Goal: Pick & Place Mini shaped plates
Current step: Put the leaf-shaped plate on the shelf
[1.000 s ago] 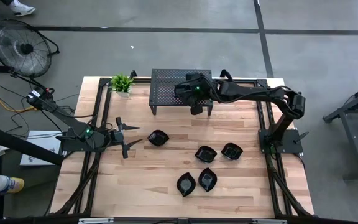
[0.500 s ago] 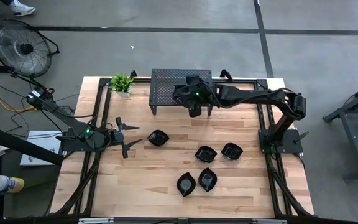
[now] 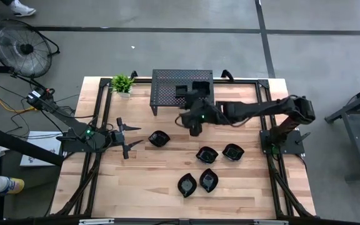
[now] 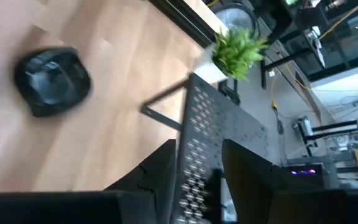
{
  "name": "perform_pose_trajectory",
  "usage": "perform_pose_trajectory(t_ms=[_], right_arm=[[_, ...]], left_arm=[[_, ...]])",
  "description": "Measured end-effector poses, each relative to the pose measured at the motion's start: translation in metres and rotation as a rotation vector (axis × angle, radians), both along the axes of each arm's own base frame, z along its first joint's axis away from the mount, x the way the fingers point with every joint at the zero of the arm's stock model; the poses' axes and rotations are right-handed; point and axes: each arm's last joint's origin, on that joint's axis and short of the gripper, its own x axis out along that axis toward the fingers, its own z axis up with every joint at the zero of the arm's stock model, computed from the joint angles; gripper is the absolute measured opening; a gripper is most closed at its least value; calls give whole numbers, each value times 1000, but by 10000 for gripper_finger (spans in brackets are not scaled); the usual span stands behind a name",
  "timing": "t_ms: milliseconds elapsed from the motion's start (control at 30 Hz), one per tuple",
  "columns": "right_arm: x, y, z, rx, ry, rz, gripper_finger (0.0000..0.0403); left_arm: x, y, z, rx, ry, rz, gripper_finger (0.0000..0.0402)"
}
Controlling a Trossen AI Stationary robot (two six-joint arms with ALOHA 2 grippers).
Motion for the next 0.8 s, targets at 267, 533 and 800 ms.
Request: perform_pose_trajectory(t_ms=[267, 533, 800], right_arm=[[-4, 49, -4, 175, -18, 43, 124], [-13, 91, -8, 296, 8, 101, 124], [-24, 120, -20, 370, 74, 42, 124]], left_arm=[[0, 0, 0, 22, 6, -6, 250], [-1, 0, -2, 70, -45, -44, 250], [-4, -1, -2, 187, -136, -183, 250]])
